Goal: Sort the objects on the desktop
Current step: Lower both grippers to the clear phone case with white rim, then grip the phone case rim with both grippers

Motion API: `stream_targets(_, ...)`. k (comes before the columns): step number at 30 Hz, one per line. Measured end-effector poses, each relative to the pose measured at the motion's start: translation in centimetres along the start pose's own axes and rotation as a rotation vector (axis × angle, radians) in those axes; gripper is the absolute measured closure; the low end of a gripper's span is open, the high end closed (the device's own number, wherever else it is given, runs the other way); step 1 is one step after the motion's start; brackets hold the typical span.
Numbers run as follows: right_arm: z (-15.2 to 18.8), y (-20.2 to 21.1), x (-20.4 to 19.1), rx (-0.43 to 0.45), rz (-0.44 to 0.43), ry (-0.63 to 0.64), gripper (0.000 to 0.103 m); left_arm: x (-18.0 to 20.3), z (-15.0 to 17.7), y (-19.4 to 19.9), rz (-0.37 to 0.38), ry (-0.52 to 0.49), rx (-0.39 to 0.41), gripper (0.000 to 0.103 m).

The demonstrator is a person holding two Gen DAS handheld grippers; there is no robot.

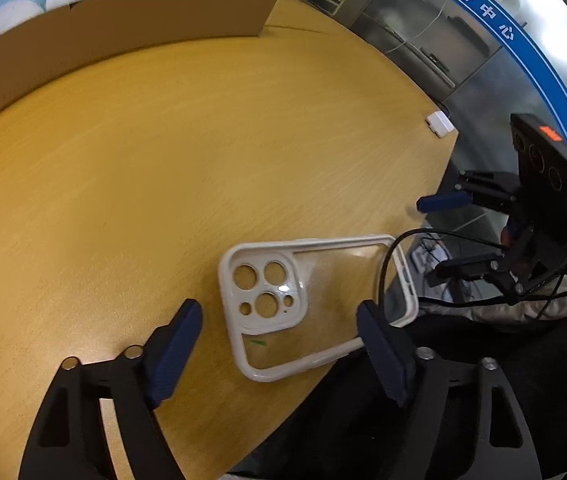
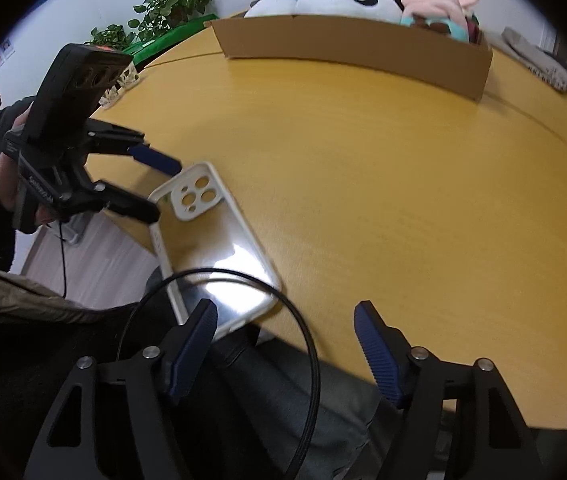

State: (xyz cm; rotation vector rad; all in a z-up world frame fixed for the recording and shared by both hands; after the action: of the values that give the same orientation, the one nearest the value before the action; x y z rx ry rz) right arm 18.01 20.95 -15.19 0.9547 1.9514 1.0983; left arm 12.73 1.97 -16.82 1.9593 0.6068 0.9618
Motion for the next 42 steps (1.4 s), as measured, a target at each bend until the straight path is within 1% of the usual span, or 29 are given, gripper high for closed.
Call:
stream_targets(2,0.3,0.2,-0.1,0.005,-0.036,-0.018,0.035,0.0,-0.2,-0.2,-0.021,-0.002,-0.005,0.040)
stream_targets(3,0.3,0.3,-0.1,0.011,-0.047,-0.027,0.035,0.0,-0.3,-0.3,-0.037,0.003,-0.006,0.057)
stream_targets(4,0.4,0.3,-0.2,0.014,-0.056,-0.037,0.039,-0.3,-0.4,-0.4,-0.050,0.015,-0.008,0.077)
stream_targets(5,0.4,0.2,-0.4,0.013,-0.064,-0.046,0.045,-0.6,-0.5,-0.5,-0.055,0.029,-0.011,0.086)
stream_targets(6,0.5,-0.1,-0.6,0.013,-0.072,-0.055,0.048,-0.8,-0.5,-0.6,-0.054,0.042,-0.012,0.096)
stream_targets(8,0.5,-0.9,-1.0,0.004,-0.058,-0.059,0.065,-1.0,-0.5,-0.7,-0.041,0.070,-0.001,0.096)
stream_targets(10,0.2,-1.5,-1.3,-0.004,-0.037,-0.052,0.071,-0.9,-0.7,-0.8,-0.052,0.076,0.006,0.097)
stream_targets(13,-0.6,-2.1,-1.3,-0.003,-0.018,-0.047,0.071,-1.1,-1.1,-0.9,-0.076,0.093,0.024,0.097)
stream_targets(17,-2.2,-2.3,-1.0,0.022,0.019,-0.019,0.071,-2.7,-2.2,-0.6,-0.126,0.159,0.065,0.097)
stream_targets(20,-3.9,-1.4,-0.1,0.068,0.040,-0.015,0.071,-5.7,-3.5,0.1,-0.179,0.248,0.120,0.097)
stream_targets(23,-6.1,0.0,1.6,0.120,0.080,-0.025,0.071,-9.0,-4.5,1.0,-0.218,0.383,0.201,0.097)
stream_targets(26,-8.3,0.8,2.9,0.154,0.078,-0.055,0.071,-10.4,-5.1,1.2,-0.219,0.455,0.249,0.097)
stream_targets(27,-9.3,0.5,3.3,0.160,0.068,-0.067,0.071,-10.3,-5.2,1.1,-0.218,0.460,0.253,0.097)
stream_targets(29,-10.4,-0.7,4.0,0.146,0.079,-0.084,0.071,-10.0,-5.6,0.8,-0.226,0.454,0.251,0.097)
stream_targets(31,-11.4,-2.9,4.3,0.107,0.091,-0.118,0.071,-9.9,-5.6,0.8,-0.236,0.448,0.246,0.097)
stream_targets(34,-11.4,-5.7,3.6,0.041,0.103,-0.124,0.072,-9.9,-5.3,0.8,-0.237,0.455,0.246,0.097)
stream_targets(35,-11.3,-6.1,3.4,0.034,0.108,-0.127,0.079,-9.8,-5.2,0.8,-0.235,0.453,0.246,0.097)
stream_targets(36,-11.2,-6.4,3.2,0.033,0.112,-0.129,0.080,-9.9,-5.1,0.9,-0.233,0.453,0.244,0.097)
stream_targets(38,-11.2,-6.7,3.0,0.030,0.121,-0.128,0.090,-10.0,-5.1,0.9,-0.234,0.446,0.240,0.097)
stream_targets(42,-11.5,-6.8,2.9,0.049,0.152,-0.132,0.093,-9.7,-5.2,0.7,-0.239,0.430,0.230,0.096)
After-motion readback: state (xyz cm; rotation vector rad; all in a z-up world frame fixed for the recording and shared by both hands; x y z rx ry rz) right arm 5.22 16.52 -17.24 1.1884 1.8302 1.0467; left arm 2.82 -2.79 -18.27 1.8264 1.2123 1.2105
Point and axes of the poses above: each gripper's, at about its wrist camera, not at the fingertips, and y roughly against the way its jaws point, x to its right, z to its underside, the point moved 3 cm from there along -y, roughly the way its jaws point, and after that the axes turned 2 degrees about -x, right-handed, at the moved point
